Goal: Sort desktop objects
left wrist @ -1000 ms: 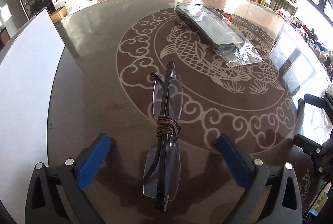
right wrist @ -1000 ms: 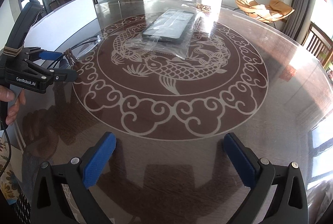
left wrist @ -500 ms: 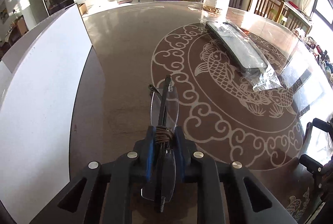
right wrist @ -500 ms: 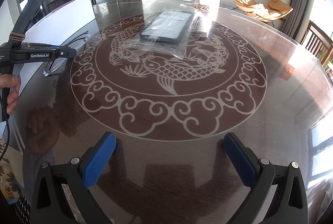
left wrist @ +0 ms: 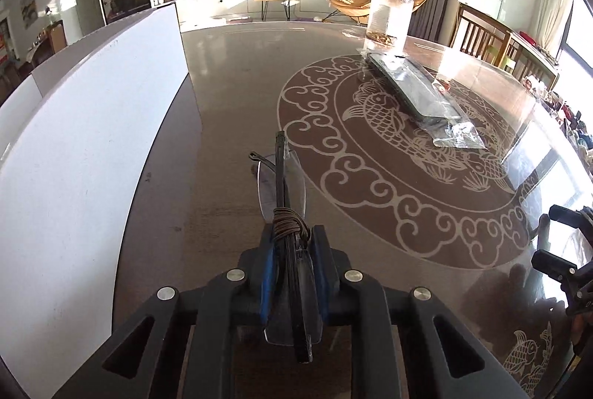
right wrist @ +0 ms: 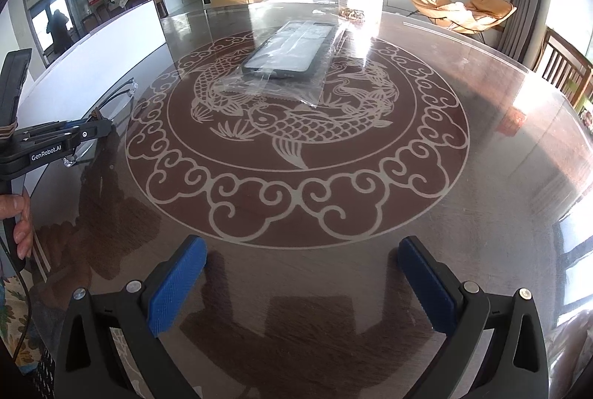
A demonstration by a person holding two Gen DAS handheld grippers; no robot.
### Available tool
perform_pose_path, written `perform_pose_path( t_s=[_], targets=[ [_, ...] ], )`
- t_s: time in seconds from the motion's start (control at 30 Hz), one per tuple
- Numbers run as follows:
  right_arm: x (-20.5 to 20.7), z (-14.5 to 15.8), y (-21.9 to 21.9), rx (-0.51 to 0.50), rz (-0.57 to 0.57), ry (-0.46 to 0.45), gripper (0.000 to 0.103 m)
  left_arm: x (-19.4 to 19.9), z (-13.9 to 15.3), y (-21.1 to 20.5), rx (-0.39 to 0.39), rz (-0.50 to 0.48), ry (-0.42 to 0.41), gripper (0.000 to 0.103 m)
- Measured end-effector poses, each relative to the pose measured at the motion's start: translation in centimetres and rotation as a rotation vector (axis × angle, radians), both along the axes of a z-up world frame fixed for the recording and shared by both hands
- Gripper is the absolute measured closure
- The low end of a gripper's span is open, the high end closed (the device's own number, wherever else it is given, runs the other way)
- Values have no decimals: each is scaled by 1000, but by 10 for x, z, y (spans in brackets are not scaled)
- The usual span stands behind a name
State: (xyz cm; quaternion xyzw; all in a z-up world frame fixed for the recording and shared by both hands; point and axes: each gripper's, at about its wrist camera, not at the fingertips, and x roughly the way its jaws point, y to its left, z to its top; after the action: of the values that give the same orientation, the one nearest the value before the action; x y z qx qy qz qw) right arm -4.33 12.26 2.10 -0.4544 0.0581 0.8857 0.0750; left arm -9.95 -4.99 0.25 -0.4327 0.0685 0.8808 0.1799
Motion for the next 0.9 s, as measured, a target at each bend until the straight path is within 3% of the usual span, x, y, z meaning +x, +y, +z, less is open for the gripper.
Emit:
perform_pose_path(
  t_s=[0.2, 0.47, 0.6, 0.7, 0.8, 0.87, 0.9],
  targets=[
    [-15, 9, 24, -171, -4, 33, 0, 4, -1, 3, 1, 15, 12, 85],
    [-156, 44, 44, -238, -84, 45, 0, 2, 0, -2, 31, 18, 3, 85],
    [-211, 28, 39, -225, -149, -9, 0, 0, 0, -7, 69, 22, -9, 85],
    [-236, 6, 22, -131, -155, -107, 0, 0, -1, -8, 81, 23, -13, 85],
    [-243, -2, 7, 18, -139, -137, 0, 0, -1, -7, 77, 23, -12, 85],
    [-236, -3, 8, 12, -128, -116, 1, 0, -2, -6, 74, 23, -11, 85],
    [-229, -3, 9, 18, -116, -108, 6, 0, -2, -6, 71, 22, -10, 85]
  ],
)
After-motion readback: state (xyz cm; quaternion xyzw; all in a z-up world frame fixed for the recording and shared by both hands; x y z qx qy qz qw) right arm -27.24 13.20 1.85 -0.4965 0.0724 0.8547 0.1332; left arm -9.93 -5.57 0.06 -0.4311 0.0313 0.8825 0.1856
